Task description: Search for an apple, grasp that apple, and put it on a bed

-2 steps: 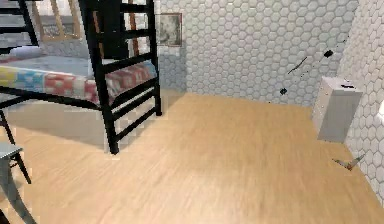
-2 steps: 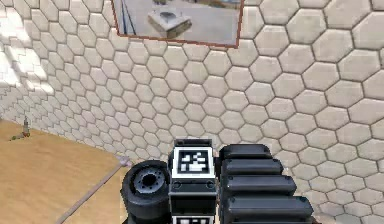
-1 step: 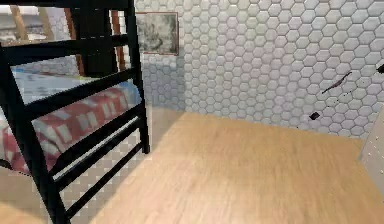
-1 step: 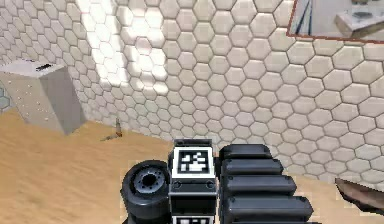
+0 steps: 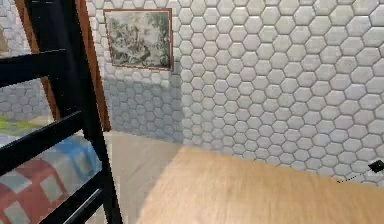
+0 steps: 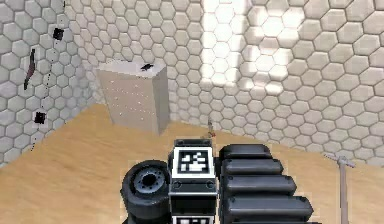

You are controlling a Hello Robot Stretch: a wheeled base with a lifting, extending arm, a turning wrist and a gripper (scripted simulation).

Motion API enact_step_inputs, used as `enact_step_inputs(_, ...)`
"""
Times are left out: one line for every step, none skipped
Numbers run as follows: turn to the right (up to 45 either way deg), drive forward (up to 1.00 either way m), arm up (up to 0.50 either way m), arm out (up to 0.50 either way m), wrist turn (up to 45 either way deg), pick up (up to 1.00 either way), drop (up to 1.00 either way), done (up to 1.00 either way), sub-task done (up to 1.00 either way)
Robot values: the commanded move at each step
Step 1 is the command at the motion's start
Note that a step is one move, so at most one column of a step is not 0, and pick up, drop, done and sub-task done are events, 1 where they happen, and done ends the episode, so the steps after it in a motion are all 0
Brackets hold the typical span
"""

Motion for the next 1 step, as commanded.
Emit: enact_step_inputs(0.0, 1.00, 0.00, 0.00, 0.0, 0.00, 0.00, 0.00, 0.00)
